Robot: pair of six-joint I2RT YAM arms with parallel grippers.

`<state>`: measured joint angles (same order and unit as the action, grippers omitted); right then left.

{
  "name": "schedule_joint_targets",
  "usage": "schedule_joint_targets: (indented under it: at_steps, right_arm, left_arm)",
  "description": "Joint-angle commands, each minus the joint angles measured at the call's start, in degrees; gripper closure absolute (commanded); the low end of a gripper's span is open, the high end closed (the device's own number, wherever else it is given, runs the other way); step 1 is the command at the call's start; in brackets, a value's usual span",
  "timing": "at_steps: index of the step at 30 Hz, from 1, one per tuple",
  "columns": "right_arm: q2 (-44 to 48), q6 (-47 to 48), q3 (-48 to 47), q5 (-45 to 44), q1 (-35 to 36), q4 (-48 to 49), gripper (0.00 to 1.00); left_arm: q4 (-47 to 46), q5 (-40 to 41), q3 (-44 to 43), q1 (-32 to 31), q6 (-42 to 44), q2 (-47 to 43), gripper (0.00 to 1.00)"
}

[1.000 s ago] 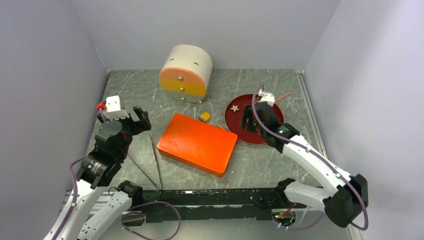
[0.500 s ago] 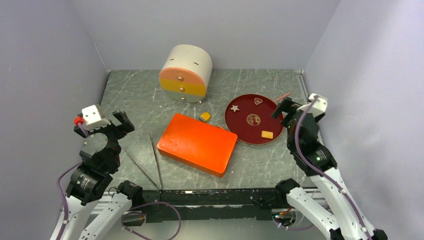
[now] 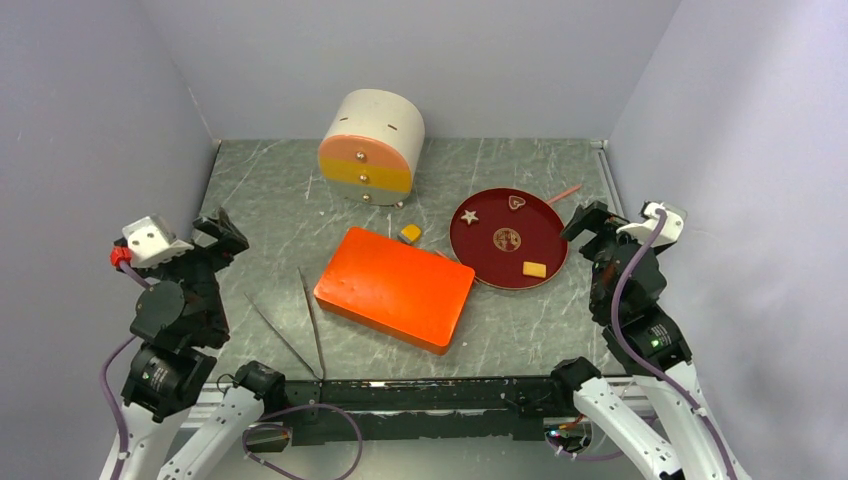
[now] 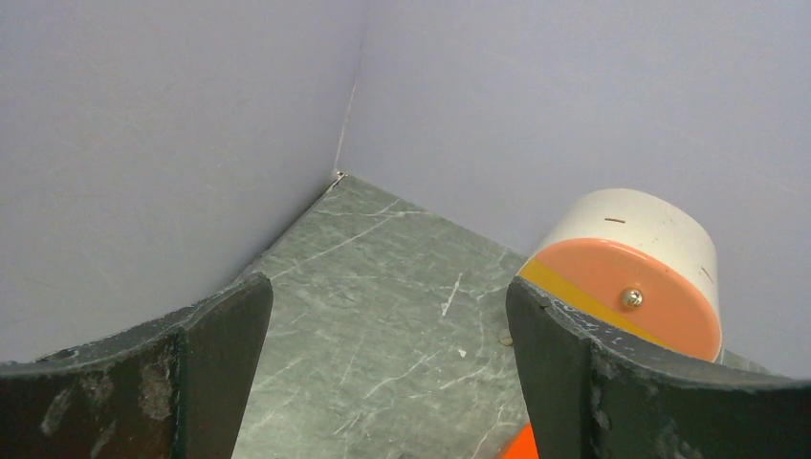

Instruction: Pack the cookies

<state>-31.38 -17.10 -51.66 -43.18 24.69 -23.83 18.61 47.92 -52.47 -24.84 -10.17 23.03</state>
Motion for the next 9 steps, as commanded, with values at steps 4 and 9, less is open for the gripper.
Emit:
schedule_joint_targets:
  at_steps: [4, 9]
  right_arm:
    - [1.55, 1.88, 1.59, 1.19, -0.05, 4.44, 0.00]
    - [0.34, 3.03, 1.15, 1.95, -0.03, 4.68, 0.00]
  left_arm:
    - [-3.04, -0.47, 0.45, -0.03, -1.22, 3.29, 0.04]
    - [-3.76, -1.50, 2.59, -0.02, -2.88, 3.78, 0.03]
